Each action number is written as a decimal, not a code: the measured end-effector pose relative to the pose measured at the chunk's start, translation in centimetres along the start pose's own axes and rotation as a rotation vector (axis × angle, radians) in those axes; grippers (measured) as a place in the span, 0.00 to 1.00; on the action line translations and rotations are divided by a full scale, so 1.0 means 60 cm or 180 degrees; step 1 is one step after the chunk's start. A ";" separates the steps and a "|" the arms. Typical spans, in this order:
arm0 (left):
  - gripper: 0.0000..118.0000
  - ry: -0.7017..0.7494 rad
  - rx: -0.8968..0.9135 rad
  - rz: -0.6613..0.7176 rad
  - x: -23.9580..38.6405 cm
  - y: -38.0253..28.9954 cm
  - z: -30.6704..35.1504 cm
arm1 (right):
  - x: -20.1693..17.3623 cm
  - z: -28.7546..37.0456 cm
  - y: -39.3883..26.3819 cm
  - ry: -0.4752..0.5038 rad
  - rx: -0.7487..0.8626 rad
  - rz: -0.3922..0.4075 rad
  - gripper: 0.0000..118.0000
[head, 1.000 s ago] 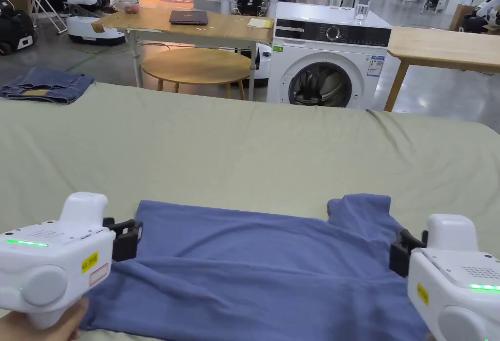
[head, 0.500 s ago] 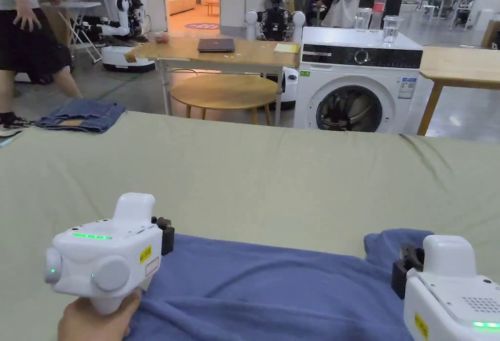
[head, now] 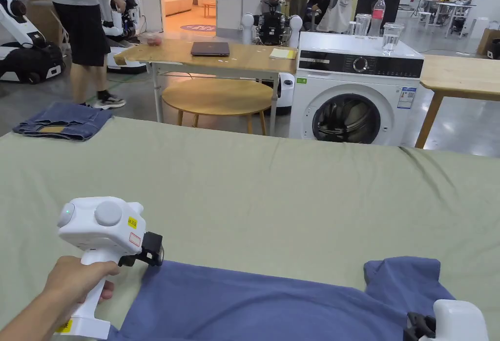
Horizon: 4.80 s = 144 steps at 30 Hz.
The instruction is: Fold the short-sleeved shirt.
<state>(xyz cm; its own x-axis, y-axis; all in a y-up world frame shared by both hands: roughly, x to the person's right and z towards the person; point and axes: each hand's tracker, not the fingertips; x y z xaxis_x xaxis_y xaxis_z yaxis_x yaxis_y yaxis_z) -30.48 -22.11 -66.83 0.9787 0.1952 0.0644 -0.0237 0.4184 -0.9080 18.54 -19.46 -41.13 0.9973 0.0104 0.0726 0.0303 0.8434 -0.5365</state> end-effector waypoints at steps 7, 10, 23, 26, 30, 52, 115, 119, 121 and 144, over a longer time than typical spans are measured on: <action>0.44 0.0335 -0.0156 -0.0215 0.032 -0.003 -0.046 | 0.019 -0.021 -0.009 -0.0079 -0.0136 -0.0042 0.00; 0.20 0.0473 -0.0093 -0.0569 0.060 -0.016 -0.049 | 0.013 -0.023 -0.007 -0.0066 -0.0195 -0.0095 0.00; 0.00 0.0230 0.0601 -0.0479 0.079 -0.086 0.051 | 0.100 -0.111 0.090 -0.0340 -0.0580 -0.0140 0.00; 0.00 0.0152 0.0645 -0.0416 0.078 -0.103 0.069 | 0.133 -0.166 0.127 -0.0391 -0.0816 -0.0128 0.00; 0.00 0.0152 0.0716 -0.0370 0.081 -0.121 0.081 | 0.172 -0.236 0.159 -0.0403 -0.1176 -0.0270 0.37; 0.00 0.0132 0.0709 -0.0281 0.073 -0.139 0.094 | 0.200 -0.284 0.131 -0.0112 -0.1491 -0.0382 0.00; 0.38 0.0202 0.1658 -0.0526 0.118 -0.393 0.292 | 0.070 0.190 -0.006 -0.0601 0.0056 -0.0181 0.41; 0.38 0.0203 0.2252 -0.0514 0.155 -0.396 0.304 | 0.026 0.178 0.004 -0.0472 0.0566 -0.0220 0.29; 0.36 0.0249 0.2497 -0.0514 0.176 -0.403 0.312 | 0.006 0.172 0.004 -0.0414 0.0765 -0.0243 0.09; 0.00 -0.0337 0.0940 -0.0264 0.000 -0.347 0.254 | -0.052 0.139 0.004 -0.0202 0.0723 -0.0094 0.00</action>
<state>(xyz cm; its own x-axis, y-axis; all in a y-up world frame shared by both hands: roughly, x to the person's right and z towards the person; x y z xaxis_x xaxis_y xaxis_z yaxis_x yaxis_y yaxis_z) -33.13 -17.30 -41.59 0.9534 0.2344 0.1898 -0.0183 0.6731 -0.7394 14.88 -14.80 -34.50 0.9898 0.0117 0.1419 0.0364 0.9429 -0.3310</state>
